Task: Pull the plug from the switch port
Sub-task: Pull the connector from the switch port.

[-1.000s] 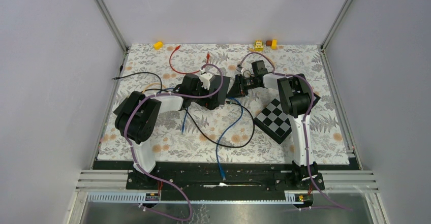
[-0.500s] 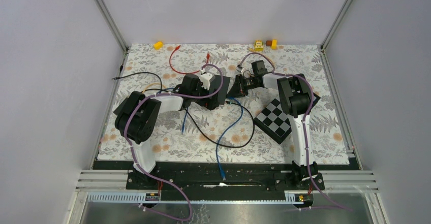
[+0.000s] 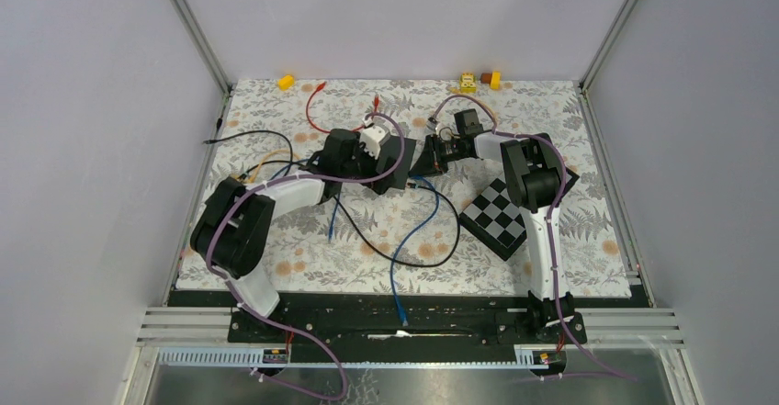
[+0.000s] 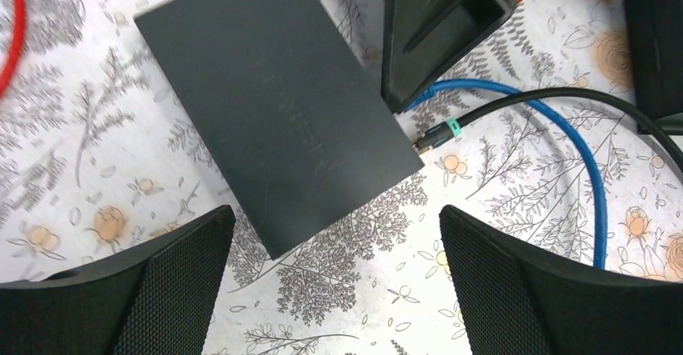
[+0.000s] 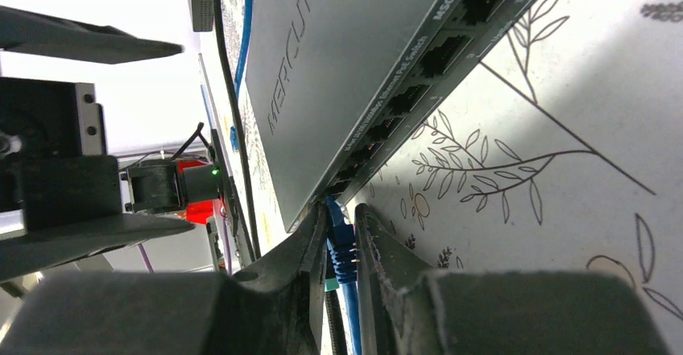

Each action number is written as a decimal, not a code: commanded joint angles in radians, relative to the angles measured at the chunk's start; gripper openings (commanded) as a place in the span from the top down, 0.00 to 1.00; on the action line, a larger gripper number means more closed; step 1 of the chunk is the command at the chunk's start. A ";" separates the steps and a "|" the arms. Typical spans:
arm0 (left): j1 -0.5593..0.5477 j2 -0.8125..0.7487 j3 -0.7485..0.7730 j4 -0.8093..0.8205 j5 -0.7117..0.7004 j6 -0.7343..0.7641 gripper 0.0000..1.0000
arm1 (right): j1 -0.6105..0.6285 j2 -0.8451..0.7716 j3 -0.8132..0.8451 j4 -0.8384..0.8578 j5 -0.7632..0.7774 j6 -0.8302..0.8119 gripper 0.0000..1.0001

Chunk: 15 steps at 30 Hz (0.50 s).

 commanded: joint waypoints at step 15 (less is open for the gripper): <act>-0.192 0.073 0.052 0.081 -0.292 0.263 0.01 | 0.005 0.059 -0.026 0.014 0.112 -0.042 0.97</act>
